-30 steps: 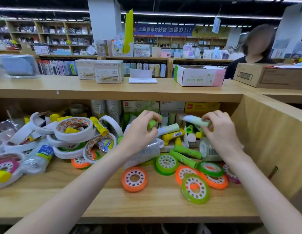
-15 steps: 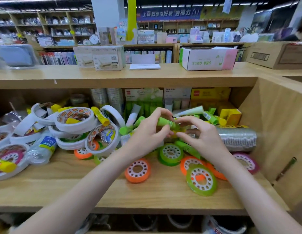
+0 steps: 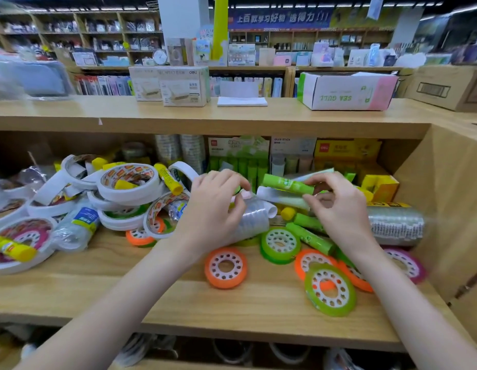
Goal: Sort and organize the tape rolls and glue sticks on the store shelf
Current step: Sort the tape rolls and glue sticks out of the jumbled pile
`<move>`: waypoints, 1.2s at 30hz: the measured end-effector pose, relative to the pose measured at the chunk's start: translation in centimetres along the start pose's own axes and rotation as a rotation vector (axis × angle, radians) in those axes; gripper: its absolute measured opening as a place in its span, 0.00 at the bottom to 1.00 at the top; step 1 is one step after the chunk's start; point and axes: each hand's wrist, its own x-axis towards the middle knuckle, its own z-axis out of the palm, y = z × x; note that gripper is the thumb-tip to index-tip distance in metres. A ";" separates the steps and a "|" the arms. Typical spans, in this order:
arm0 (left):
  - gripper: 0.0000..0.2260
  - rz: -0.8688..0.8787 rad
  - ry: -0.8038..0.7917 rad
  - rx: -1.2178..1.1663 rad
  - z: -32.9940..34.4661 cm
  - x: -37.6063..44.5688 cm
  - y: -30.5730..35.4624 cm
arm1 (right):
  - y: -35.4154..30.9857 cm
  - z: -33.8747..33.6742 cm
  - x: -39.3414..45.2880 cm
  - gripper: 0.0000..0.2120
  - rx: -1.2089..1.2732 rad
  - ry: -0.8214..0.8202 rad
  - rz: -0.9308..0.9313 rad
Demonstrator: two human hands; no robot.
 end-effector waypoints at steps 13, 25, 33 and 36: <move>0.10 -0.019 0.011 0.057 -1.0 -2.6 -1.6 | 0.2 1.3 1.1 0.09 -0.327 -0.003 -0.161; 0.12 -0.227 0.045 -0.011 -3.6 -8.5 -3.3 | -2.4 1.9 -3.0 0.18 -0.187 -0.347 -0.303; 0.10 -0.177 0.024 -0.005 -3.7 -9.3 -1.7 | -1.7 0.3 -2.6 0.18 -0.299 -0.359 -0.215; 0.10 -0.101 0.042 -0.011 -3.5 -9.0 -0.1 | -2.3 -2.3 -3.6 0.18 -0.201 -0.374 -0.163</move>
